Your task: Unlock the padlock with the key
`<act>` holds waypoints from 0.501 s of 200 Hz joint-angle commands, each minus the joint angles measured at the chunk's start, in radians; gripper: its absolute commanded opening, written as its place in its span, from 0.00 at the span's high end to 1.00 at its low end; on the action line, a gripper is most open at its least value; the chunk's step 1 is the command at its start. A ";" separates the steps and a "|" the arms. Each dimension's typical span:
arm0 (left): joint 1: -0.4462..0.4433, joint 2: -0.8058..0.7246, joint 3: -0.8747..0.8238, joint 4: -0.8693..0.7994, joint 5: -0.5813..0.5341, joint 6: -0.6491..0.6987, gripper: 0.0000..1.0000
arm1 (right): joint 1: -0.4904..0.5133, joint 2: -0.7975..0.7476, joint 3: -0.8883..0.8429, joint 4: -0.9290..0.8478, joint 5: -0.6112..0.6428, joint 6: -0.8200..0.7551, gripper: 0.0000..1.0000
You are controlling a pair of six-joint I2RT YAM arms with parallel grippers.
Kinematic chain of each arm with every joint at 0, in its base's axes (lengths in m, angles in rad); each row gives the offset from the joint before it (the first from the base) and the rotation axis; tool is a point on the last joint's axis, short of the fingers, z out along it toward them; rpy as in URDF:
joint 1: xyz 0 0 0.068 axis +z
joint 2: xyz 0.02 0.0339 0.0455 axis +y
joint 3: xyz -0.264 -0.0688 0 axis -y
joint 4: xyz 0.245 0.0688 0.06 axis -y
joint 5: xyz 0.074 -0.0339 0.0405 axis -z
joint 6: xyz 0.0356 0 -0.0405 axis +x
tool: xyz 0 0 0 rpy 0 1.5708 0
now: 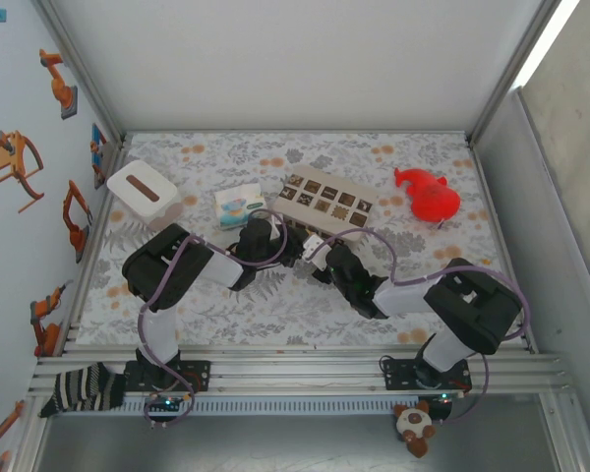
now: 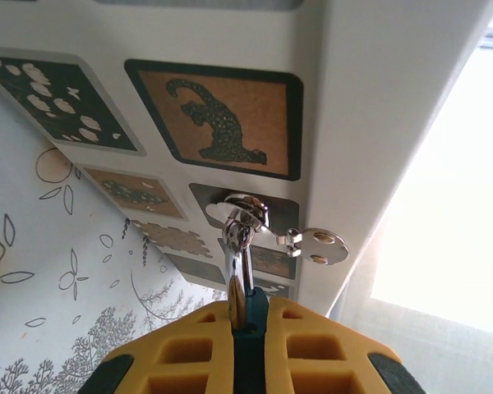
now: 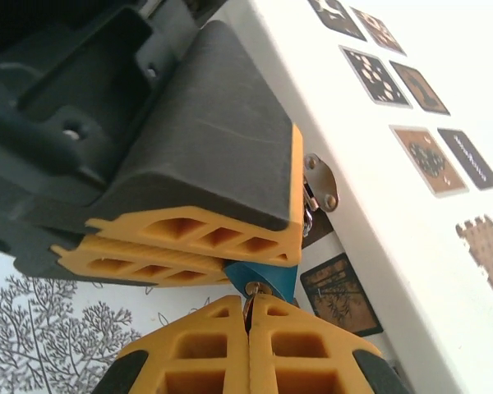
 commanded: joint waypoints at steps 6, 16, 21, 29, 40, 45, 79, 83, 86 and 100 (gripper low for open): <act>-0.013 -0.002 0.015 0.005 0.025 0.009 1.00 | -0.008 0.040 -0.035 0.160 0.112 0.255 1.00; -0.014 0.005 0.020 0.005 0.025 0.009 1.00 | -0.006 0.056 -0.044 0.181 0.120 0.274 1.00; -0.016 0.008 0.021 0.002 0.027 0.010 1.00 | -0.002 0.063 -0.049 0.190 0.124 0.277 1.00; -0.018 0.010 0.024 -0.004 0.024 0.014 1.00 | 0.001 0.072 -0.057 0.205 0.132 0.279 1.00; -0.020 0.009 0.025 -0.021 0.017 0.026 0.97 | 0.002 0.083 -0.072 0.233 0.141 0.282 1.00; -0.020 0.007 0.024 -0.029 0.011 0.032 0.95 | 0.002 0.088 -0.081 0.249 0.145 0.280 1.00; -0.020 -0.010 0.019 -0.075 -0.011 0.069 0.76 | 0.003 0.164 -0.145 0.403 0.142 0.290 1.00; -0.020 -0.015 0.018 -0.079 -0.013 0.073 0.73 | 0.003 0.173 -0.151 0.422 0.141 0.295 1.00; -0.020 -0.019 0.015 -0.083 -0.016 0.075 0.71 | 0.002 0.181 -0.155 0.434 0.140 0.299 1.00; -0.016 -0.045 -0.004 -0.103 -0.032 0.094 0.67 | 0.002 0.217 -0.172 0.488 0.142 0.322 1.00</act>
